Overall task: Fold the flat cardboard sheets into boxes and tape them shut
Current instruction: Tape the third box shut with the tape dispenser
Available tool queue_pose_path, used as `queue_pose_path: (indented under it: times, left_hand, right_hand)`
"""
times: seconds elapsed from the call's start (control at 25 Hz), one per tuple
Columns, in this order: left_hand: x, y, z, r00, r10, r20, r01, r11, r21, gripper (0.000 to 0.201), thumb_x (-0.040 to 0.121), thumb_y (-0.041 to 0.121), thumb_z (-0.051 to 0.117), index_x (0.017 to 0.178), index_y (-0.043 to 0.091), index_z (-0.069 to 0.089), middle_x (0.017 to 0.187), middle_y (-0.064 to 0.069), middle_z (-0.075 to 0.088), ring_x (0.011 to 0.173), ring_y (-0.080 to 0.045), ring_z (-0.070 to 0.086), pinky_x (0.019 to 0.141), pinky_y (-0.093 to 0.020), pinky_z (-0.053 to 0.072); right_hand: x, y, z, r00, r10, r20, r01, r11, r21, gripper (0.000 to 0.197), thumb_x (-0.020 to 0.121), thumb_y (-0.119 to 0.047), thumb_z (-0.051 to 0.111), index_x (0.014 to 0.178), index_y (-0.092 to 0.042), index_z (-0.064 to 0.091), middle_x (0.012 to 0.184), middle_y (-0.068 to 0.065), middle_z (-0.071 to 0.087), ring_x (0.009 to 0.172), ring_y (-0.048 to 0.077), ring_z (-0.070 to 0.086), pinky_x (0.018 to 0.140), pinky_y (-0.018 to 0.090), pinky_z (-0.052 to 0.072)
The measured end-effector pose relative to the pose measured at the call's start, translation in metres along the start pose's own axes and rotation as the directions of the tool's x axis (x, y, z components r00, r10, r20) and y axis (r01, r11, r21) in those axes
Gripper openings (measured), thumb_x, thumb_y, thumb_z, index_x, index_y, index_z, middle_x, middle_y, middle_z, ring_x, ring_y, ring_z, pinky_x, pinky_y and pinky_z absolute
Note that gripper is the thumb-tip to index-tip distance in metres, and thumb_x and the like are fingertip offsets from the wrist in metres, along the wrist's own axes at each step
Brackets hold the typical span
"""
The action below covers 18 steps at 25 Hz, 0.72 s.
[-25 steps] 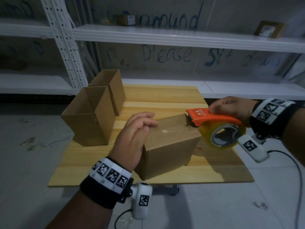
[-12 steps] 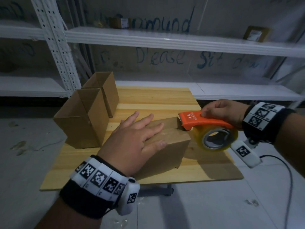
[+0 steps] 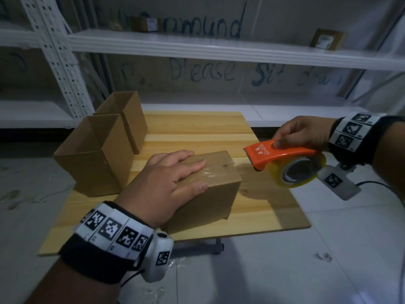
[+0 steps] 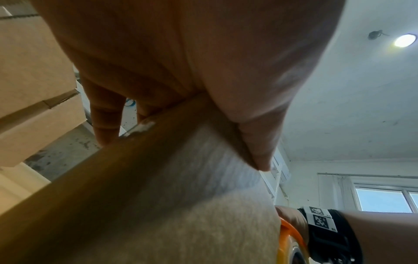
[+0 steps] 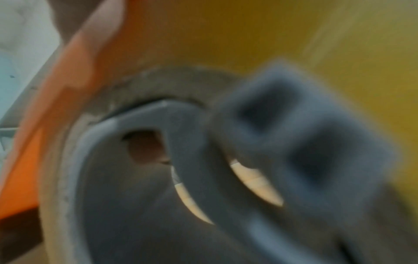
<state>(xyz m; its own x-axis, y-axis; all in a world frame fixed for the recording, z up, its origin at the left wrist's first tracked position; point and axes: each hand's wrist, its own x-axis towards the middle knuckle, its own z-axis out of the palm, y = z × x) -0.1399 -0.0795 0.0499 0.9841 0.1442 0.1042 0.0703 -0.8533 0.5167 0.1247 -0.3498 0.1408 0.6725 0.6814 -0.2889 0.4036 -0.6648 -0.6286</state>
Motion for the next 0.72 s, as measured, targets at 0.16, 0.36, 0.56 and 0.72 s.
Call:
queue_pose_path:
  times: [0.16, 0.36, 0.56, 0.72]
  left_hand:
    - [0.001, 0.000, -0.001, 1.000, -0.006, 0.006, 0.006, 1.000, -0.002, 0.078, 0.080, 0.091, 0.030, 0.152, 0.064, 0.046, 0.167, 0.035, 0.031, 0.150, -0.001, 0.020, 0.118, -0.030, 0.018]
    - [0.000, 0.000, -0.001, 1.000, -0.008, 0.002, 0.008, 1.000, -0.012, 0.082, 0.079, 0.091, 0.030, 0.153, 0.061, 0.047, 0.167, 0.034, 0.031, 0.147, 0.001, 0.020, 0.116, -0.029, 0.018]
    - [0.001, 0.000, 0.002, 1.000, -0.010, -0.010, 0.009, 1.000, -0.021, 0.082, 0.078, 0.091, 0.031, 0.152, 0.060, 0.049, 0.166, 0.033, 0.033, 0.148, -0.003, 0.022, 0.117, -0.029, 0.018]
    - [0.001, 0.003, 0.001, 1.000, -0.022, 0.002, 0.022, 0.999, -0.028, 0.082, 0.078, 0.091, 0.031, 0.152, 0.062, 0.048, 0.166, 0.032, 0.033, 0.143, 0.001, 0.020, 0.116, -0.031, 0.018]
  right_hand:
    - [0.001, 0.001, 0.000, 1.000, 0.005, -0.014, -0.006, 0.998, -0.063, 0.026, 0.072, -0.049, 0.081, 0.089, -0.030, 0.086, 0.088, 0.008, 0.084, 0.080, 0.024, 0.079, 0.078, 0.038, 0.062]
    - [0.008, -0.024, 0.010, 1.000, 0.012, -0.015, -0.016, 0.950, -0.312, 0.012, 0.088, -0.043, 0.083, 0.087, -0.032, 0.083, 0.082, -0.005, 0.083, 0.082, 0.019, 0.079, 0.077, 0.032, 0.060]
    - [0.009, -0.072, 0.023, 0.999, -0.051, -0.019, 0.029, 0.783, -0.621, 0.018, 0.086, -0.052, 0.082, 0.088, -0.034, 0.076, 0.076, -0.011, 0.073, 0.073, 0.005, 0.066, 0.075, 0.032, 0.051]
    - [0.014, -0.106, 0.024, 0.997, -0.074, 0.001, 0.045, 0.591, -0.805, 0.021, 0.088, -0.052, 0.081, 0.096, -0.033, 0.075, 0.084, -0.011, 0.070, 0.079, 0.015, 0.066, 0.078, 0.032, 0.050]
